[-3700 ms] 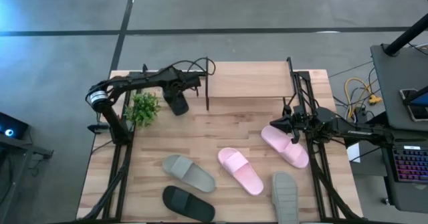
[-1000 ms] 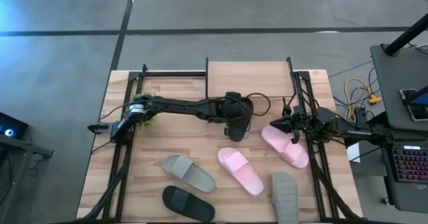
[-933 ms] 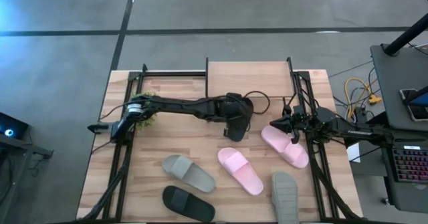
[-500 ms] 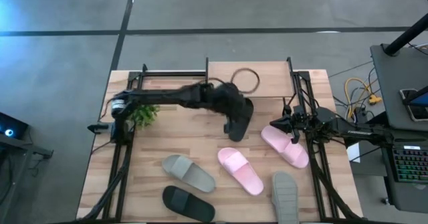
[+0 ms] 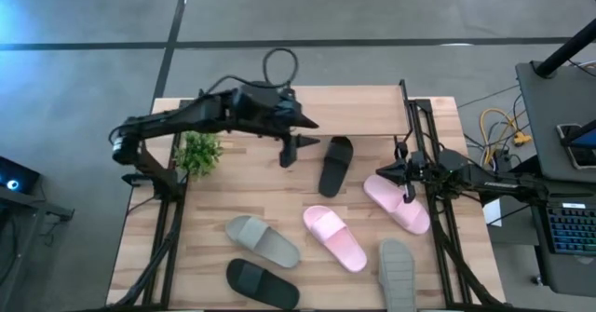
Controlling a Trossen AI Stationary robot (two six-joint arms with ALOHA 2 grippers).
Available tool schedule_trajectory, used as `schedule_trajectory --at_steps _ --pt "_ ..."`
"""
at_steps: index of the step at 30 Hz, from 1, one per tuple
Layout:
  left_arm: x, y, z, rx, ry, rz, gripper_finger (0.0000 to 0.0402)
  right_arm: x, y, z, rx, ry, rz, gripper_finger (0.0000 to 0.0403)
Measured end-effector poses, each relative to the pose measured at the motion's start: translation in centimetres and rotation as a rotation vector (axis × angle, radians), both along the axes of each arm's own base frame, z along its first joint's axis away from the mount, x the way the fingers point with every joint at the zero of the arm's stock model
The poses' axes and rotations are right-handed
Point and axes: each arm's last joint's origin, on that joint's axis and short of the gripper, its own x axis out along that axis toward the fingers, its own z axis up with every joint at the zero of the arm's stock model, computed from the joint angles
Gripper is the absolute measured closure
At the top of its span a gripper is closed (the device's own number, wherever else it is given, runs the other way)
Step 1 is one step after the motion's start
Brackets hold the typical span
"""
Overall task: Pick and place slides into the shelf
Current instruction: Move the top black slipper under the shelf
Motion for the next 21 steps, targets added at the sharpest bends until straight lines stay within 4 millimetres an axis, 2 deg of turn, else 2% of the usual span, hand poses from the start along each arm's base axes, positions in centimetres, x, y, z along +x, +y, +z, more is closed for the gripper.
schedule_trajectory --at_steps 5,11,15,19,21 --pt "-1.2 0.2 0.1 0.041 0.041 0.107 0.0228 0.0 -0.1 0.0 0.041 -0.003 -0.025 0.039" --pt "-1.2 0.7 -0.4 0.096 0.096 0.237 0.0228 -0.1 -0.8 0.3 -0.009 -0.034 -0.282 0.039" --pt "-0.7 0.7 -0.9 0.096 0.113 0.236 0.0228 -0.6 -1.1 2.3 0.161 -0.272 -0.401 0.039" --pt "-0.3 0.7 -1.2 0.096 0.123 0.235 0.0228 -1.4 -1.1 4.3 0.444 -0.556 -0.331 0.039" --pt "-0.2 0.8 -1.3 0.097 0.127 0.235 0.0228 -1.8 -1.2 4.9 0.492 -0.648 -0.354 0.039"
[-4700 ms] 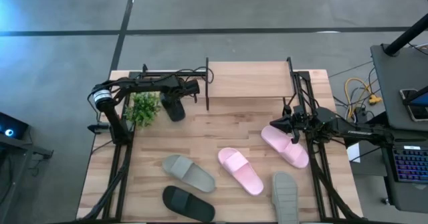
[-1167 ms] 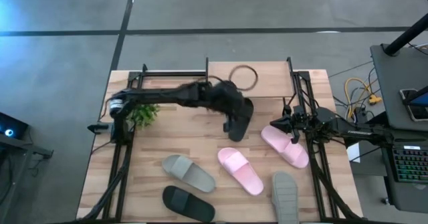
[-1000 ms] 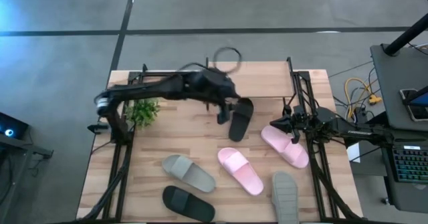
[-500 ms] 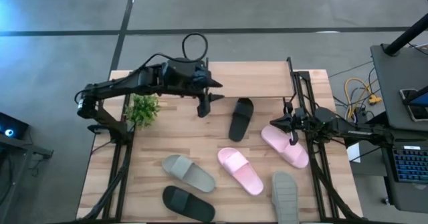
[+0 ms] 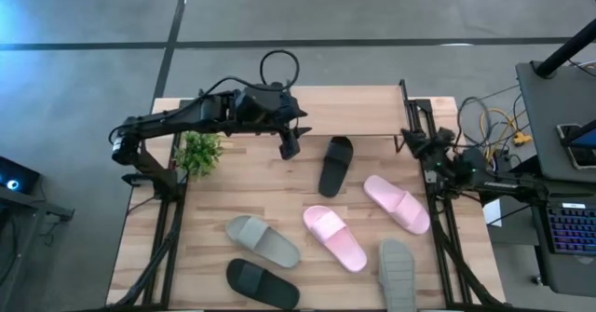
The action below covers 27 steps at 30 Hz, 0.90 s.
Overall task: Pick and place slides into the shelf
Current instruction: Move the top black slipper under the shelf
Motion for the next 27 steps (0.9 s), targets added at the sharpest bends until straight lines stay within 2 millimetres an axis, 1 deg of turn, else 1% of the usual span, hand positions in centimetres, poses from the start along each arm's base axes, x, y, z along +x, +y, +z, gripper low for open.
schedule_trajectory --at_steps 2,4,8,11,13,16,20,22,25,27 --pt "0.0 0.0 -0.1 0.0 0.007 0.001 0.0228 -0.2 -0.1 0.3 0.031 -0.05 -0.014 0.039" --pt "0.0 0.0 -0.2 0.0 0.023 0.003 0.0228 -0.2 0.1 0.3 0.021 -0.054 0.03 0.039" --pt "-0.4 0.1 -0.8 0.012 0.095 0.036 0.0228 0.3 0.6 0.2 -0.01 -0.04 0.262 0.039" --pt "-0.6 0.2 -1.0 0.016 0.129 0.048 0.0228 0.8 0.8 0.8 0.019 -0.022 0.352 0.039" --pt "-0.7 0.2 -1.1 0.016 0.133 0.048 0.0228 1.3 0.9 1.9 0.027 -0.006 0.371 0.039" --pt "-0.7 0.2 -1.1 0.017 0.133 0.047 0.0228 2.4 1.1 4.2 -0.007 0.039 0.385 0.039" --pt "-0.7 0.2 -1.1 0.017 0.133 0.048 0.0228 4.7 1.0 7.5 -0.081 0.11 0.343 0.039" --pt "-0.7 0.3 -1.1 0.017 0.136 0.051 0.0228 5.8 0.9 9.0 -0.153 0.155 0.297 0.039" --pt "-0.9 0.3 -1.4 0.013 0.173 0.053 0.0228 7.6 0.7 10.9 -0.209 0.208 0.267 0.039" --pt "-1.2 0.3 -1.8 0.007 0.225 0.052 0.0228 8.9 0.7 11.6 -0.19 0.26 0.277 0.039"
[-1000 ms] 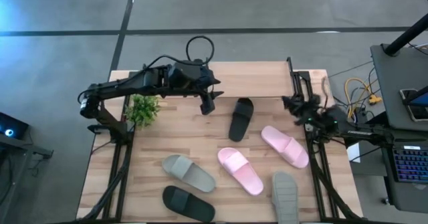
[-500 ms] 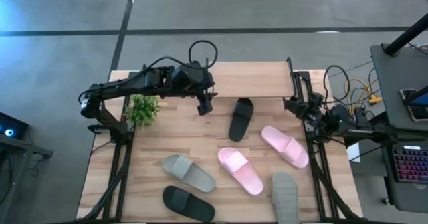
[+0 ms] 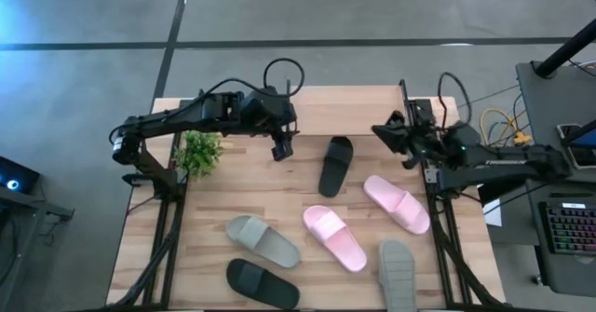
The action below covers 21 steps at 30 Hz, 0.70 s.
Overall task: Pick and place slides into the shelf
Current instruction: Move the top black slipper under the shelf
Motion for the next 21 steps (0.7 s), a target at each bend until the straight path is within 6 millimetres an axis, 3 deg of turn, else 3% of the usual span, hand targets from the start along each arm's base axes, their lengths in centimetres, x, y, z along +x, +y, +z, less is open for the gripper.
schedule_trajectory --at_steps 4,10,16,21 --pt "-0.7 -0.1 -0.8 -0.015 0.107 -0.001 0.0228 2.5 -0.2 -0.1 0.087 0.232 0.019 0.039" --pt "-0.6 -0.1 -2.8 -0.022 0.175 -0.004 0.0228 5.7 -0.5 -2.3 0.216 0.62 -0.027 0.039" --pt "-0.8 -0.2 -6.8 -0.053 0.252 -0.021 0.0228 8.3 -0.6 -3.1 0.232 0.752 -0.027 0.039" --pt "-1.7 -0.6 -9.8 -0.173 0.18 -0.047 0.0228 9.6 -0.7 -3.7 0.273 0.86 -0.027 0.039"
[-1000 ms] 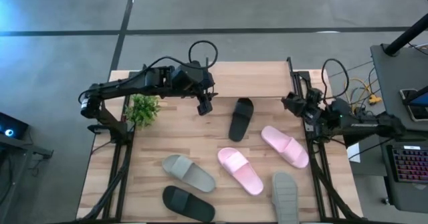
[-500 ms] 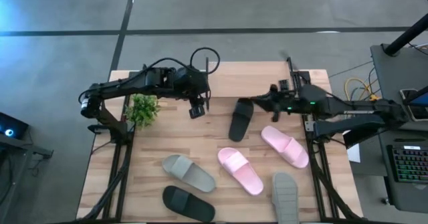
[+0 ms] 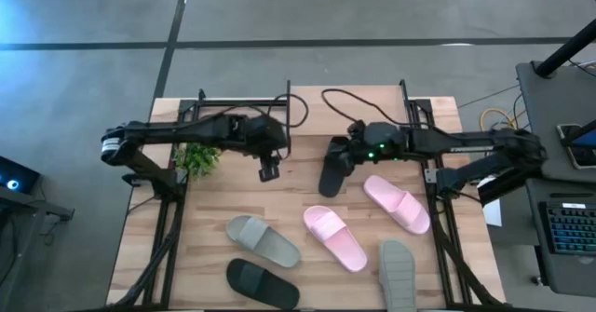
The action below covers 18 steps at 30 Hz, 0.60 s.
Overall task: Pick and place slides into the shelf
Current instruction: Move the top black slipper under the shelf
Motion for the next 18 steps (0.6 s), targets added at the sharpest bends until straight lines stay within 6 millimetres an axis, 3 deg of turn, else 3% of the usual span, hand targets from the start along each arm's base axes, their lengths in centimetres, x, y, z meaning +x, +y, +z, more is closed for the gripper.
schedule_trajectory --at_steps 11,18 --pt "-6.3 -0.8 -4.2 -0.152 -0.211 0.177 0.0228 3.5 0.1 -2.9 0.099 0.227 0.138 0.039" --pt "-10.0 -1.2 -5.2 -0.233 -0.295 0.262 0.0228 5.1 0.3 -4.1 -0.077 0.496 0.034 0.039"
